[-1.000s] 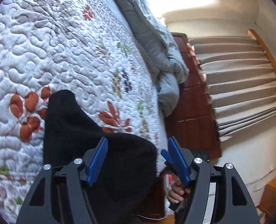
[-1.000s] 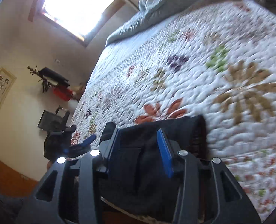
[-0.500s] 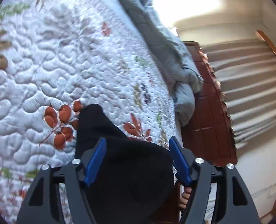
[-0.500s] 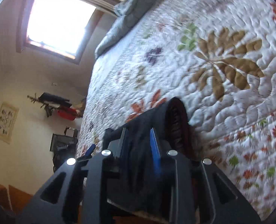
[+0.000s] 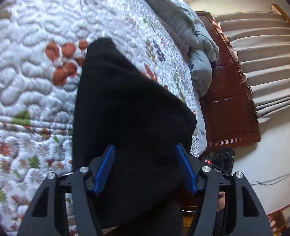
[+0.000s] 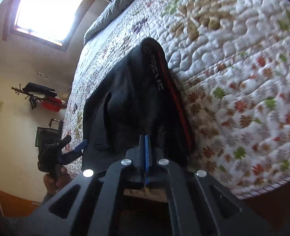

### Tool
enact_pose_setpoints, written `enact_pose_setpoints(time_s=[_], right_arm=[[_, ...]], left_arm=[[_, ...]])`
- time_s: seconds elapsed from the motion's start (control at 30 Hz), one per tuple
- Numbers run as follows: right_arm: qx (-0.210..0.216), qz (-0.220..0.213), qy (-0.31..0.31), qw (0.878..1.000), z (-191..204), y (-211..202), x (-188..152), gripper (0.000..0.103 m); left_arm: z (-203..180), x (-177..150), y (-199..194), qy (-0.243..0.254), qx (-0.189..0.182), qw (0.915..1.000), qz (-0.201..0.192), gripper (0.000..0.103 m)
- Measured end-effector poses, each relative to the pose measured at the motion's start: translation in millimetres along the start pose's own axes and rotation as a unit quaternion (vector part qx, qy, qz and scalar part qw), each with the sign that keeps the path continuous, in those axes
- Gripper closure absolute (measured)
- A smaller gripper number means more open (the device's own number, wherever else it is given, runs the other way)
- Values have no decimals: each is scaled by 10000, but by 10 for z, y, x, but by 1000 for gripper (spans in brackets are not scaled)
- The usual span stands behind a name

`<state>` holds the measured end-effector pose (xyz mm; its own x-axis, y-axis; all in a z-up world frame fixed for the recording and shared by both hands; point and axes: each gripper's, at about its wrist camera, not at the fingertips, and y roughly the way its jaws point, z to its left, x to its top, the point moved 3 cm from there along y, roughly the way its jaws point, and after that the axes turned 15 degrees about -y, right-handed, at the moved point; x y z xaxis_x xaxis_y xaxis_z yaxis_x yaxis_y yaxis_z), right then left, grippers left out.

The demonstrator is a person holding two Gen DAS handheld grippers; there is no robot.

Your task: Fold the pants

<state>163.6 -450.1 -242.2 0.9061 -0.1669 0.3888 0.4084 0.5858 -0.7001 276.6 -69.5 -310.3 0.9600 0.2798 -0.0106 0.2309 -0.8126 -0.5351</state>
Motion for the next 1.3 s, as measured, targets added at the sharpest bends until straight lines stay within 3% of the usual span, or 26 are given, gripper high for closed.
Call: enact_pose_setpoints(time_s=[0.03, 0.1, 0.23, 0.3, 0.33, 0.37, 0.4, 0.43, 0.47, 0.57, 0.6, 0.73, 0.8, 0.93, 0.97, 1.0, 1.07, 1.2, 1.3], right_arm=[[-12, -64, 78, 9999, -5, -70, 23, 90], [27, -224, 121, 9997, 66, -272, 39, 70], [-73, -157, -315, 9994, 342, -300, 44, 64], [-806, -84, -595, 9949, 409, -256, 34, 60], [-1017, -150, -513, 9934, 374, -273, 33, 55], [-970, -339, -106, 9947, 256, -322, 5, 41], [-880, -388, 142, 9953, 163, -336, -21, 34], [-775, -355, 409, 9955, 71, -311, -72, 33], [-515, -239, 688, 9960, -16, -228, -117, 33], [-244, -218, 948, 9950, -142, -113, -213, 71], [-255, -281, 972, 9945, -140, -133, -223, 78], [-323, -350, 1112, 9927, -198, -291, -347, 88], [-395, -261, 1147, 9923, -320, -256, -417, 64], [-432, -275, 848, 9951, -298, -414, -267, 57], [-383, -327, 846, 9951, -296, -454, -162, 47], [-291, -355, 824, 9955, -312, -528, -92, 31], [-131, -230, 641, 9976, -358, -568, 150, 10], [354, 481, 434, 9973, -441, -233, 518, 10], [823, 983, 374, 9910, -435, 95, 608, 10]], left_arm=[[-37, -8, -73, 80, 28, 9999, -90, 28], [-91, -43, -242, 253, 20, 9993, -267, 19], [-48, -55, -450, 230, 52, 9986, -469, 16], [-29, -62, -506, 187, 117, 9983, -534, 16], [-15, -75, -533, 180, 124, 9983, -537, 16], [1, -89, -564, 186, 132, 9983, -536, 16], [16, -99, -588, 199, 148, 9982, -546, 16], [46, -106, -610, 211, 172, 9981, -557, 16], [67, -106, -613, 193, 181, 9981, -559, 16], [174, -98, -558, -4, 176, 9988, -458, 16], [195, -100, -534, -40, 201, 9988, -437, 16], [249, -103, -499, -85, 201, 9990, -399, 16], [278, -64, -445, -162, 190, 9991, -351, 16], [254, 29, -360, -119, 350, 9990, -243, 16], [236, 49, -357, -78, 377, 9990, -233, 15], [227, 81, -347, -18, 434, 9989, -195, 14], [237, 144, -315, 25, 506, 9987, -93, 13], [289, 295, -136, -177, 424, 9981, 405, 13], [342, 375, -46, -270, 496, 9970, 530, 13]])
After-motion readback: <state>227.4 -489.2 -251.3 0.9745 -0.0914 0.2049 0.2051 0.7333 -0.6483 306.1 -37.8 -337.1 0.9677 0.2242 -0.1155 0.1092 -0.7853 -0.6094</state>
